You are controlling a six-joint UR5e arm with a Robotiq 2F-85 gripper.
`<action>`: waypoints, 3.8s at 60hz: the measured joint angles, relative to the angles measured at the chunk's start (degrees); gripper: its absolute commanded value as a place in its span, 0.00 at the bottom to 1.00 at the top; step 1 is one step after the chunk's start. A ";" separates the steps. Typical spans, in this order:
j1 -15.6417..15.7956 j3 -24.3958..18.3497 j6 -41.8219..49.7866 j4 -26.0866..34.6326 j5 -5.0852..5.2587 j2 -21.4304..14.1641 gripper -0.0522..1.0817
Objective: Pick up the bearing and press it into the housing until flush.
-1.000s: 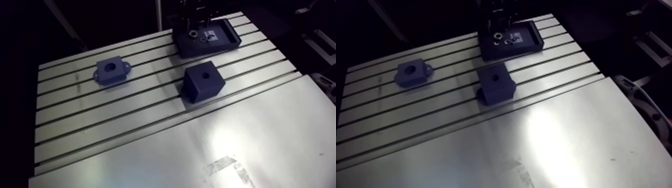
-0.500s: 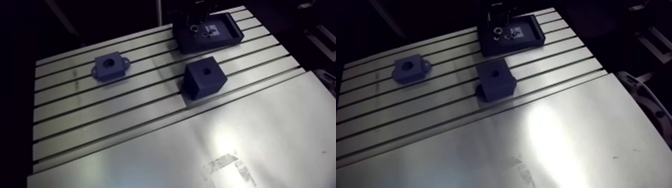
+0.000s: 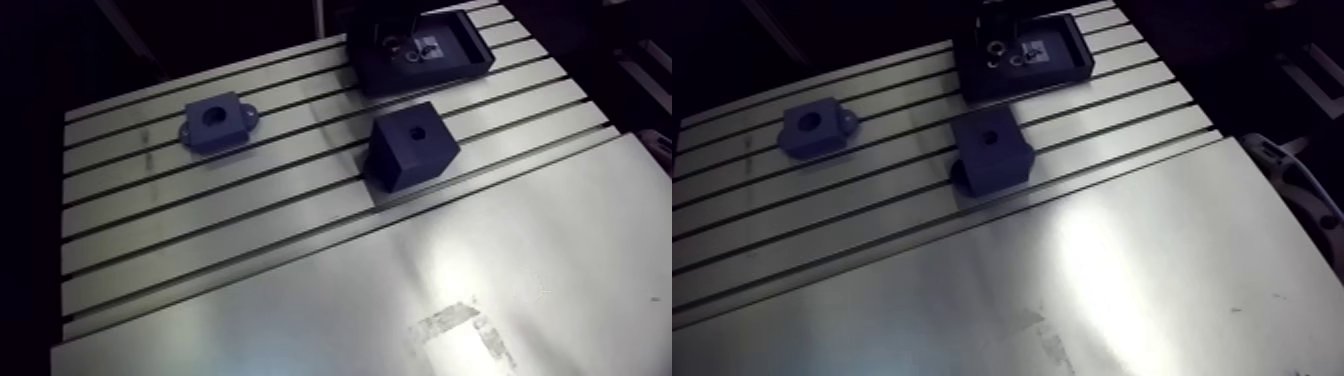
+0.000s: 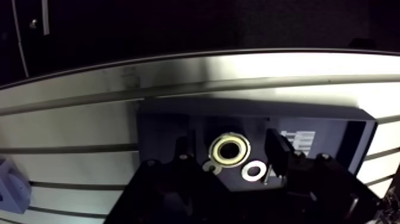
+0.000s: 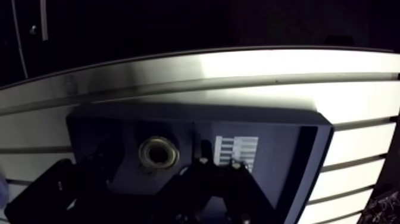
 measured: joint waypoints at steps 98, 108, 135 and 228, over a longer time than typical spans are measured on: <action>0.11 0.23 -0.02 0.83 -0.52 -0.20 0.47; 0.08 0.33 -0.01 0.86 -0.53 -0.20 0.48; 0.11 0.48 -0.02 0.89 -0.53 -0.12 0.49; 1.55 -0.43 0.15 8.47 -0.83 -7.48 0.60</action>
